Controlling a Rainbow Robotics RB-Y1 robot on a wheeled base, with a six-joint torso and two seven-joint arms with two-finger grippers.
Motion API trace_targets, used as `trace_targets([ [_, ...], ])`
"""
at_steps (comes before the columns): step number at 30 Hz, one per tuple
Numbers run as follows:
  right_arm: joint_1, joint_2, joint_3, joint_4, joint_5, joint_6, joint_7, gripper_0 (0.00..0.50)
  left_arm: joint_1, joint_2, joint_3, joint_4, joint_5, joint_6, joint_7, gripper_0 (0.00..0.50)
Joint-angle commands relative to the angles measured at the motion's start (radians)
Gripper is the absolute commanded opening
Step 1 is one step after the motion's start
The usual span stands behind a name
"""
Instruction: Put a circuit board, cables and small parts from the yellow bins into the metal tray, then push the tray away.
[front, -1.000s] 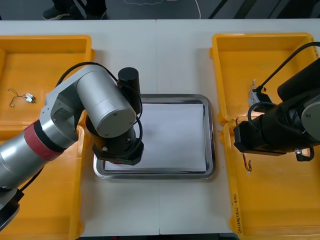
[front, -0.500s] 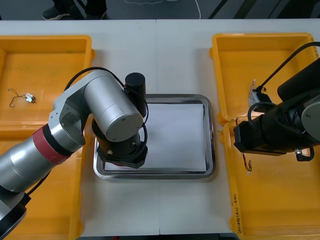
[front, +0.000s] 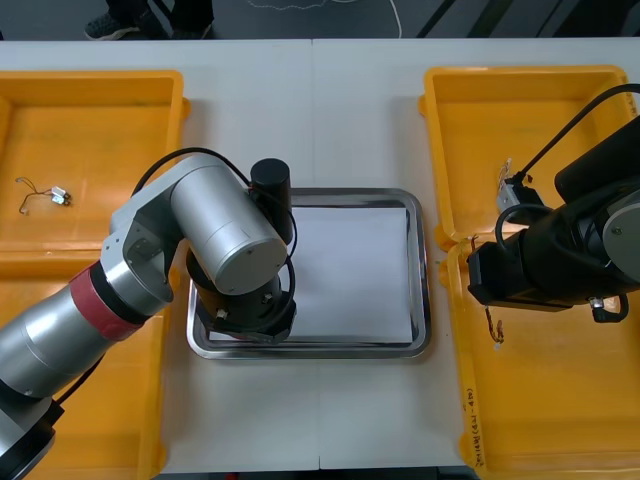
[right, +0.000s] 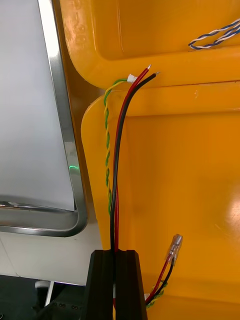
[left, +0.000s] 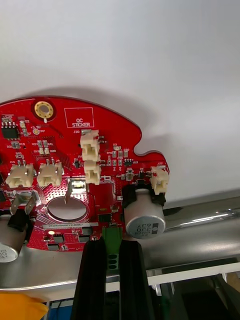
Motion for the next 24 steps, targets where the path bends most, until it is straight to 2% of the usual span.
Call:
trace_targets([
  [1, -0.02, -0.009, 0.007, -0.006, 0.0, 0.004, -0.02, 0.0, 0.013, -0.03, -0.008, -0.006, -0.016, -0.014, -0.095, 0.141],
  [3, -0.02, -0.01, 0.007, -0.006, 0.002, 0.004, -0.02, 0.0, 0.015, -0.031, -0.008, -0.006, -0.019, -0.014, -0.096, 0.329],
  [4, -0.022, -0.01, 0.007, -0.006, 0.002, 0.004, -0.02, 0.0, 0.015, -0.031, -0.008, -0.006, -0.019, -0.014, -0.096, 0.37],
  [5, -0.02, -0.01, 0.007, -0.006, 0.0, 0.004, -0.02, 0.0, 0.015, -0.031, -0.008, -0.007, -0.02, -0.014, -0.098, 0.444],
  [6, -0.02, -0.012, 0.007, -0.006, 0.0, 0.004, -0.02, 0.0, 0.015, -0.031, -0.007, -0.007, -0.024, -0.014, -0.098, 0.497],
  [13, -0.022, -0.012, 0.009, -0.006, -0.001, 0.004, -0.019, 0.0, 0.015, -0.028, 0.024, -0.038, -0.034, 0.008, -0.102, 0.5],
  [24, -0.022, -0.012, 0.007, -0.006, -0.001, 0.004, -0.011, 0.0, 0.015, 0.027, 0.136, -0.245, -0.047, 0.027, -0.099, 0.5],
])
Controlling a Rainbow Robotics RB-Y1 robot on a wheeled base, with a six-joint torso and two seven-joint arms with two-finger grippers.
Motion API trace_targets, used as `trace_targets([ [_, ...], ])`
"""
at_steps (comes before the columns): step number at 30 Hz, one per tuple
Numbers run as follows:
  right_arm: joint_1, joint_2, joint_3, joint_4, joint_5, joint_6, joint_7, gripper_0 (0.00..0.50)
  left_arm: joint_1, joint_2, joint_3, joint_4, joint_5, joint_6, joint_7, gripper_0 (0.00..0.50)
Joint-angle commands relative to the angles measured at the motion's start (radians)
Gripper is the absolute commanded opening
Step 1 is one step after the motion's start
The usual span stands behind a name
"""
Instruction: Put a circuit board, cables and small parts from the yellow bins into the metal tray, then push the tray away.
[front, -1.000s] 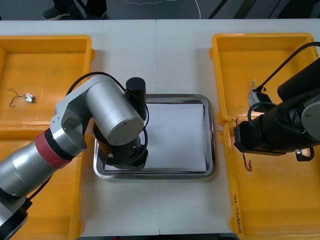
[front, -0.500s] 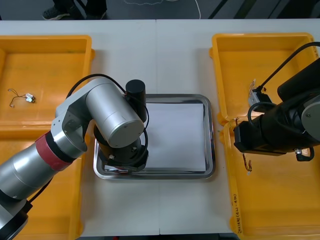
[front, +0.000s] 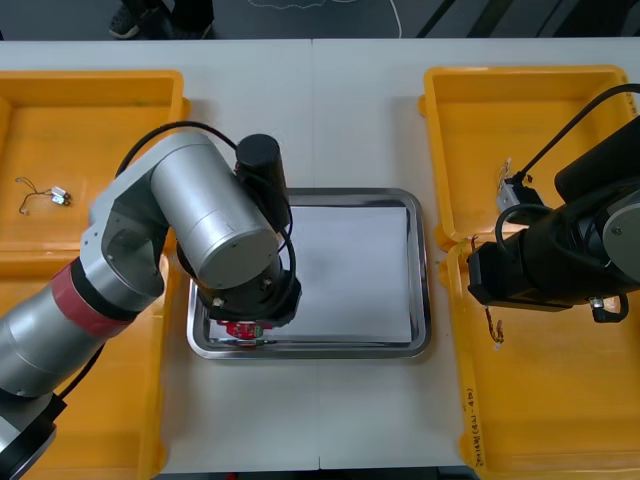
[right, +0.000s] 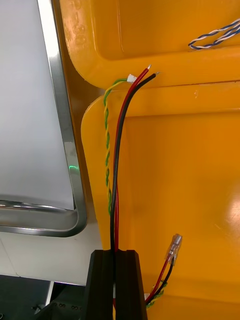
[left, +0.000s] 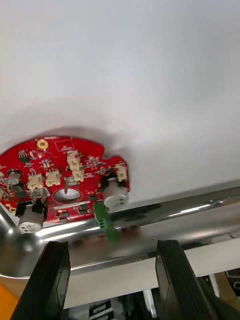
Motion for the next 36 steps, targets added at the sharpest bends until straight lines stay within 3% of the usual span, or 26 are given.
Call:
trace_targets([
  [1, -0.022, -0.012, 0.007, -0.006, -0.001, 0.004, -0.008, 0.0, 0.013, 0.039, 0.085, -0.135, -0.007, 0.009, -0.096, 0.5],
  [9, -0.04, -0.01, 0.007, -0.007, -0.018, 0.004, 0.023, 0.0, 0.014, 0.127, 0.189, -0.262, 0.013, 0.009, -0.093, 0.5],
  [17, -0.066, -0.006, 0.009, -0.007, -0.039, 0.004, 0.199, 0.0, 0.016, 0.222, 0.336, -0.3, 0.085, 0.009, -0.1, 0.5],
  [26, -0.089, -0.006, 0.024, -0.002, -0.052, 0.004, 0.359, 0.0, 0.014, 0.332, 0.499, -0.27, 0.159, 0.009, -0.123, 0.5],
  [36, -0.197, 0.016, 0.104, 0.01, -0.036, 0.004, 0.487, 0.0, 0.009, 0.392, 0.62, -0.167, 0.191, 0.009, -0.171, 0.5],
])
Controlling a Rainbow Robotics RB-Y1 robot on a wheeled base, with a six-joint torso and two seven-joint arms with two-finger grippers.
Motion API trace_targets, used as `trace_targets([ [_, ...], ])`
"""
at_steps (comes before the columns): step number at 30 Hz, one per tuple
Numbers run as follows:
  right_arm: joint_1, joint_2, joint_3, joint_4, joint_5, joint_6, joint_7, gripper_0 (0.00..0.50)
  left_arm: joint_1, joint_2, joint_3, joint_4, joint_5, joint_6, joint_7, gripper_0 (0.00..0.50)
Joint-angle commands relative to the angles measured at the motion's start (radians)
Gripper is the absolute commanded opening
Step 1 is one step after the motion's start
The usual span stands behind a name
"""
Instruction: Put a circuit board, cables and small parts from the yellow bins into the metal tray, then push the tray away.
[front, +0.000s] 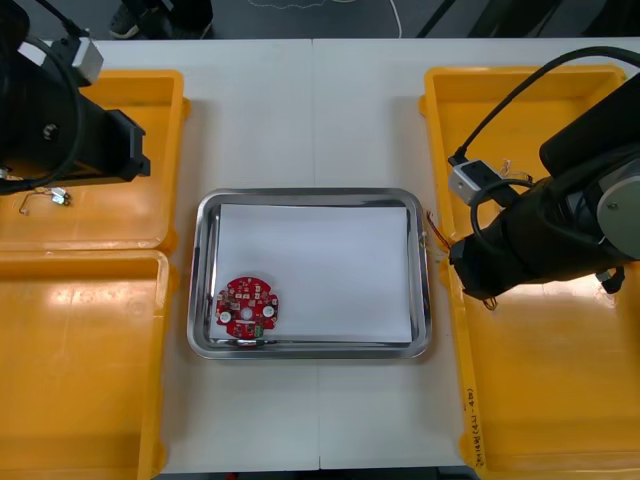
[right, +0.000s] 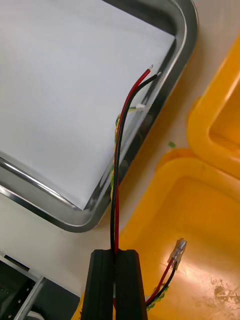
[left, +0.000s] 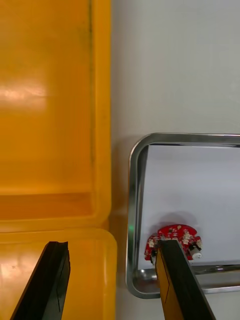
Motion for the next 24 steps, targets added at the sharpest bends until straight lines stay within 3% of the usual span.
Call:
trace_targets([
  [1, -0.091, 0.02, 0.073, 0.014, 0.016, 0.004, 0.093, 0.0, 0.004, 0.065, 0.069, 0.052, 0.017, 0.007, -0.111, 0.5],
  [10, -0.165, 0.035, 0.195, 0.057, 0.065, 0.004, 0.279, 0.0, -0.072, 0.132, 0.078, 0.236, 0.052, 0.007, -0.183, 0.5],
  [24, -0.265, 0.089, 0.372, 0.101, 0.094, -0.001, 0.326, 0.0, -0.184, 0.183, 0.08, 0.558, 0.037, -0.037, -0.378, 0.5],
])
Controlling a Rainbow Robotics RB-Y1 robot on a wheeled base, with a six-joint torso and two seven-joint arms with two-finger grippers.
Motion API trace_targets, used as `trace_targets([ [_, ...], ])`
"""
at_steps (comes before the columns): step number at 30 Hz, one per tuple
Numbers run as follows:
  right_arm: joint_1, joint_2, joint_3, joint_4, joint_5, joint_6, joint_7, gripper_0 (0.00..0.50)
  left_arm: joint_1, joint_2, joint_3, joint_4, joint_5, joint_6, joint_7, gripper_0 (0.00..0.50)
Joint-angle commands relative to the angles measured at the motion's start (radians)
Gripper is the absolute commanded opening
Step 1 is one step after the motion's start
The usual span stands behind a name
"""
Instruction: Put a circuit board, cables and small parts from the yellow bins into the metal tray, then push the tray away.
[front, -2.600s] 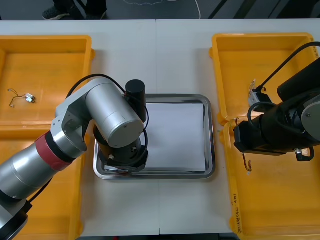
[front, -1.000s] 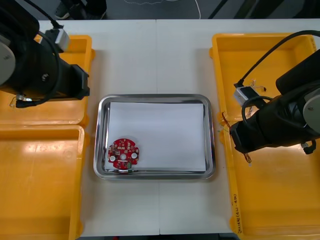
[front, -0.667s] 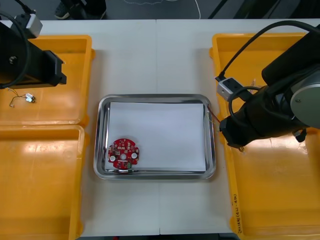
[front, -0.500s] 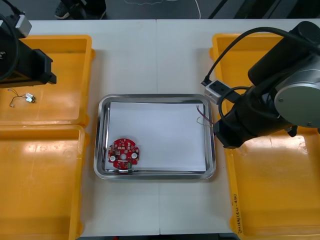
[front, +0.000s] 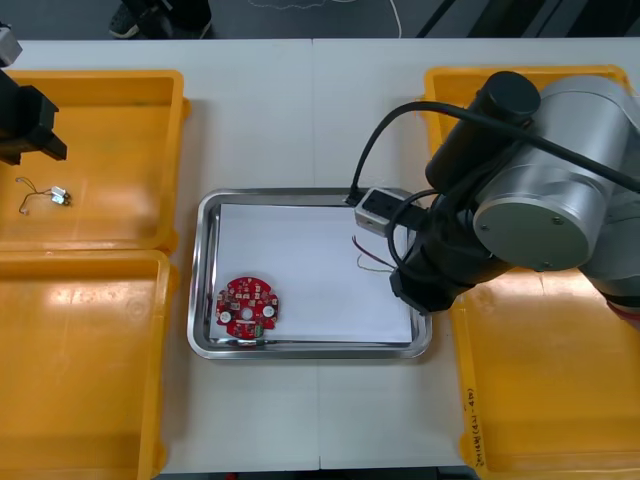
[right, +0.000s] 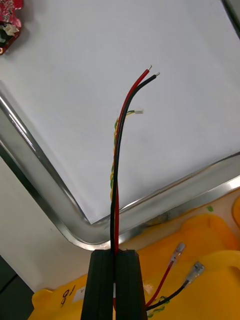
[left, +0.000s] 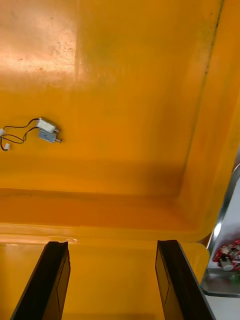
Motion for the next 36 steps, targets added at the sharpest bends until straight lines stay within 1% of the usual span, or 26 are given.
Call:
trace_targets([
  [1, -0.071, 0.054, 0.07, 0.019, 0.039, -0.004, 0.064, 0.0, -0.084, 0.064, 0.025, 0.097, -0.012, -0.051, -0.095, 0.5],
  [4, -0.082, 0.074, 0.101, 0.046, 0.056, -0.029, 0.072, 0.0, -0.1, 0.067, 0.023, 0.16, -0.023, -0.089, -0.139, 0.5],
  [8, -0.09, 0.095, 0.13, 0.075, 0.082, -0.058, 0.085, 0.0, -0.104, 0.067, 0.025, 0.212, -0.04, -0.129, -0.205, 0.5],
  [12, -0.1, 0.123, 0.178, 0.106, 0.128, -0.078, 0.104, 0.0, -0.107, 0.067, 0.023, 0.263, -0.043, -0.175, -0.283, 0.5],
  [14, -0.114, 0.135, 0.202, 0.118, 0.149, -0.084, 0.111, 0.0, -0.11, 0.067, 0.011, 0.286, -0.043, -0.2, -0.325, 0.5],
  [17, -0.134, 0.154, 0.25, 0.149, 0.171, -0.102, 0.128, 0.0, -0.123, 0.067, -0.035, 0.349, -0.038, -0.265, -0.398, 0.5],
  [20, -0.142, 0.166, 0.274, 0.18, 0.178, -0.124, 0.15, 0.0, -0.123, 0.067, -0.069, 0.389, -0.035, -0.33, -0.458, 0.5],
  [23, -0.145, 0.17, 0.288, 0.209, 0.191, -0.148, 0.216, 0.0, -0.126, 0.067, -0.104, 0.421, -0.032, -0.384, -0.503, 0.5],
  [26, -0.145, 0.177, 0.291, 0.243, 0.183, -0.176, 0.271, 0.0, -0.126, 0.067, -0.135, 0.443, -0.028, -0.422, -0.54, 0.5],
  [30, -0.145, 0.175, 0.308, 0.278, 0.175, -0.214, 0.315, 0.0, -0.124, 0.067, -0.176, 0.447, -0.026, -0.437, -0.553, 0.5],
  [36, -0.165, 0.177, 0.368, 0.315, 0.175, -0.265, 0.317, 0.0, -0.124, 0.067, -0.233, 0.459, -0.023, -0.456, -0.567, 0.5],
])
